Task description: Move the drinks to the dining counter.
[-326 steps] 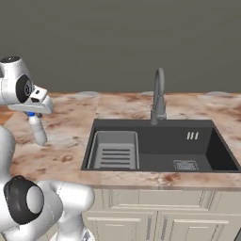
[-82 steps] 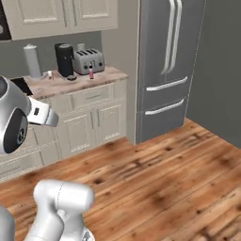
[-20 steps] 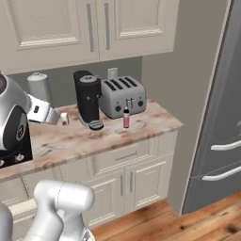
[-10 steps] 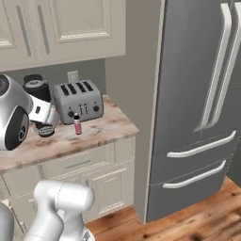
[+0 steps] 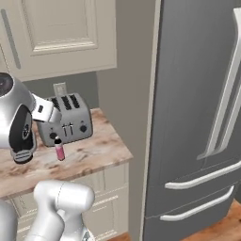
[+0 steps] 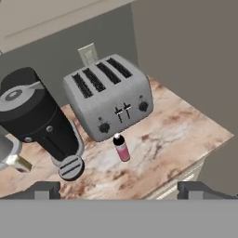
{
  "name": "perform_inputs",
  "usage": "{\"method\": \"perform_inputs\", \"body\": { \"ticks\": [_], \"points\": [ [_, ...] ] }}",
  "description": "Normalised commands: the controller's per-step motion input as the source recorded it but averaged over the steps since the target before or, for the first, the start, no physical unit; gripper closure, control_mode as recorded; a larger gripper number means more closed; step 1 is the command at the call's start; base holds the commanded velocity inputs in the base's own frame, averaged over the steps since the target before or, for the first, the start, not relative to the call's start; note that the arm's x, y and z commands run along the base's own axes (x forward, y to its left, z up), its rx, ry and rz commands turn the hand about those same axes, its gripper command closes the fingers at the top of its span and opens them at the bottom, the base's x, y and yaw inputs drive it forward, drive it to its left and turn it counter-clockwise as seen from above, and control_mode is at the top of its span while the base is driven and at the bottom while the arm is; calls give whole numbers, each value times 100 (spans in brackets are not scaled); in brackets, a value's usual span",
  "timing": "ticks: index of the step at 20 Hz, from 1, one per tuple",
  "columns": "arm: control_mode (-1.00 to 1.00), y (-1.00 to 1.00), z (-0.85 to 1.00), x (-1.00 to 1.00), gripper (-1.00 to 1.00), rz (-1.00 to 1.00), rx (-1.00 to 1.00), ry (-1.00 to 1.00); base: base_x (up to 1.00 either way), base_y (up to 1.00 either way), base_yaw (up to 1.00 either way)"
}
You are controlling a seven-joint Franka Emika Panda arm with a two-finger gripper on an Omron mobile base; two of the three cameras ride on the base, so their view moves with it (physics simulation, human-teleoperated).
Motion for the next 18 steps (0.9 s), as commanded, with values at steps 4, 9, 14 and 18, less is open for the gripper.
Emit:
{"method": "perform_inputs", "body": {
  "ticks": [4, 9, 14, 18],
  "points": [
    [100, 0, 0, 0, -100, 0, 0, 0, 35, 49, 16],
    [100, 0, 0, 0, -100, 0, 0, 0, 29, 8, 22],
    [100, 0, 0, 0, -100, 0, 0, 0, 32, -27, 19],
    [100, 0, 0, 0, -100, 0, 0, 0, 26, -7, 16]
  ]
}}
